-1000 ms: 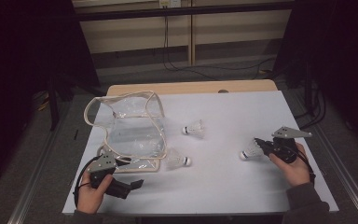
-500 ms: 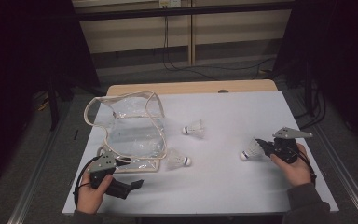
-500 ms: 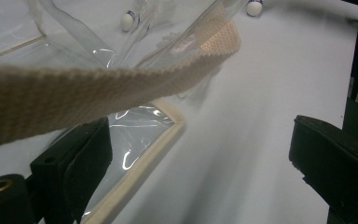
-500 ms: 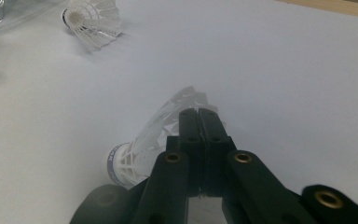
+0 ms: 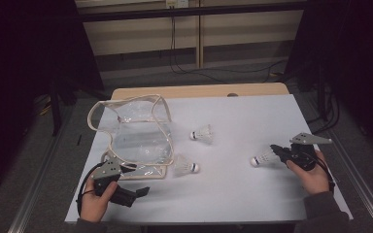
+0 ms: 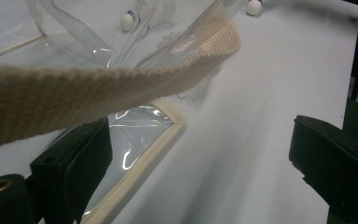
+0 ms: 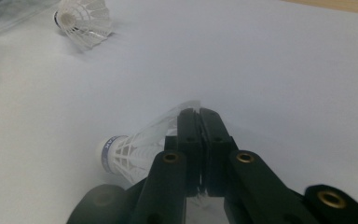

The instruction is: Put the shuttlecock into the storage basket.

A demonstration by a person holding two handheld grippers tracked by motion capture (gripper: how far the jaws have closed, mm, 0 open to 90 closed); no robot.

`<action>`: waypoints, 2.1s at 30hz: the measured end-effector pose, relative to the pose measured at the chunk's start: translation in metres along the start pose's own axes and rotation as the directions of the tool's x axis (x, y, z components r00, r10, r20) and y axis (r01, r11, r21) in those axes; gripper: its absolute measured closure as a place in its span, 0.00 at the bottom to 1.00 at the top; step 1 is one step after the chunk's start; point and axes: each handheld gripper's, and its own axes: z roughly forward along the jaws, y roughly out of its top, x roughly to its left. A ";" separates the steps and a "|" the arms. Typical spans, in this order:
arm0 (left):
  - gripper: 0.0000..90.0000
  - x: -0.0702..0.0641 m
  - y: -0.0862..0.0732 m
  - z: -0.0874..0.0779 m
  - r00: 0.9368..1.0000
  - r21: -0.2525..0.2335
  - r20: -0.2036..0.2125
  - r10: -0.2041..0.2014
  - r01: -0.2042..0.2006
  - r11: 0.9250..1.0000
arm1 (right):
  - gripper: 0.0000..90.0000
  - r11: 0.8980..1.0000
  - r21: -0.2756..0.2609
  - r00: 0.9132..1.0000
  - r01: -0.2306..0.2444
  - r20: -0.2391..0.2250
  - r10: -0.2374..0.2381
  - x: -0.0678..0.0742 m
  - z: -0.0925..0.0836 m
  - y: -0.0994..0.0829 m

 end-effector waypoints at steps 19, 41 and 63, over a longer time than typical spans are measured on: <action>0.07 0.000 -0.001 0.001 1.000 -0.012 0.004 -0.009 0.009 1.000 | 0.89 1.000 -0.015 1.000 0.003 -0.005 -0.003 -0.003 -0.013 0.005; 0.07 0.000 -0.001 0.001 1.000 -0.009 0.002 -0.006 0.006 1.000 | 0.68 0.999 -0.031 1.000 -0.027 0.000 0.027 -0.003 -0.021 0.010; 0.06 0.000 -0.001 0.001 1.000 -0.009 0.001 -0.005 0.005 1.000 | 0.23 1.000 -0.014 0.996 -0.025 -0.091 0.024 0.005 -0.011 0.000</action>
